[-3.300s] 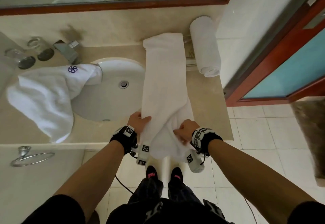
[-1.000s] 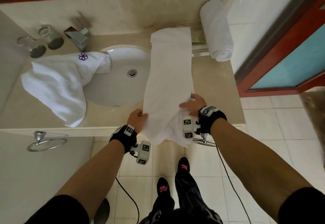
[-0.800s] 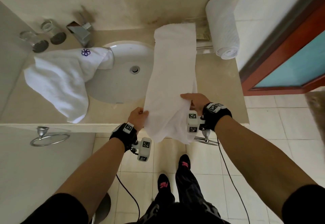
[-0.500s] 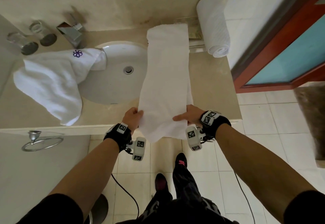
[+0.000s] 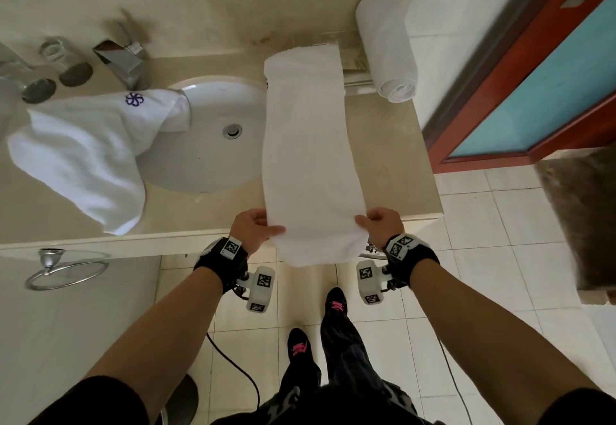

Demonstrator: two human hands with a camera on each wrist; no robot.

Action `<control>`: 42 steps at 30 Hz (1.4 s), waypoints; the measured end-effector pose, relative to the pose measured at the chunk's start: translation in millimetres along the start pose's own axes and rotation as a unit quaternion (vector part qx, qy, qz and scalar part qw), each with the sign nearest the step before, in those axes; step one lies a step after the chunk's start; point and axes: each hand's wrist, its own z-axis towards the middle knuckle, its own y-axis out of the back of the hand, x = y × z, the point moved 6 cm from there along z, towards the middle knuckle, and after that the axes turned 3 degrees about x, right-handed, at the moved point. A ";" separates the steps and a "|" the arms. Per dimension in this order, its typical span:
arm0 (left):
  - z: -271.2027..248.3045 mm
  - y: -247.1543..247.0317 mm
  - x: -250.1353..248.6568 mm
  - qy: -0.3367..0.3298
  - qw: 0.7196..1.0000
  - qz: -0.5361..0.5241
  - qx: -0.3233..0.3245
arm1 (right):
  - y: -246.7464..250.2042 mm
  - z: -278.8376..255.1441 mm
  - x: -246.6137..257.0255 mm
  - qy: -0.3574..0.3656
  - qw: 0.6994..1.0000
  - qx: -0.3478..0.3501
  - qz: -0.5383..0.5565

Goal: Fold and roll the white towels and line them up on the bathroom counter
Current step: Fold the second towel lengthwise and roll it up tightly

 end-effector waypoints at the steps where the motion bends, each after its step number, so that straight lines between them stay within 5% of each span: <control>1: -0.2 -1.9 -0.3 -0.001 1.000 0.010 0.007 | -1.9 -4.5 -3.6 -0.014 1.000 -0.012 -0.005; 4: -0.7 -5.0 0.6 -0.002 1.000 0.026 0.003 | -18.0 -11.5 -21.1 -0.051 0.998 0.001 -0.031; 15: -5.2 6.3 2.3 -0.023 0.994 0.068 -0.080 | -49.8 -14.7 -14.2 -0.007 0.990 0.135 0.048; 22: -7.2 17.9 23.7 0.013 0.987 0.043 -0.153 | -50.5 -26.6 -4.2 -0.003 0.982 0.097 0.164; 25: -15.2 2.1 36.9 0.039 0.998 -0.019 -0.053 | -52.0 -29.5 -7.1 -0.036 0.967 0.078 0.242; 29: -28.7 -16.4 58.6 0.091 0.991 0.061 0.074 | -52.2 -26.9 -13.8 -0.058 0.960 0.107 0.253; 32: -27.8 -13.9 69.7 0.097 0.990 0.060 0.079 | -45.0 -25.5 -15.9 -0.055 0.983 0.145 0.102; 36: -26.5 -10.3 73.4 0.099 0.993 0.018 0.056 | -47.1 -30.6 -24.0 -0.061 0.969 0.230 -0.064; 42: -42.2 -3.9 16.8 0.077 0.988 -0.111 0.071 | -37.5 -42.9 23.5 -0.010 0.974 0.179 0.137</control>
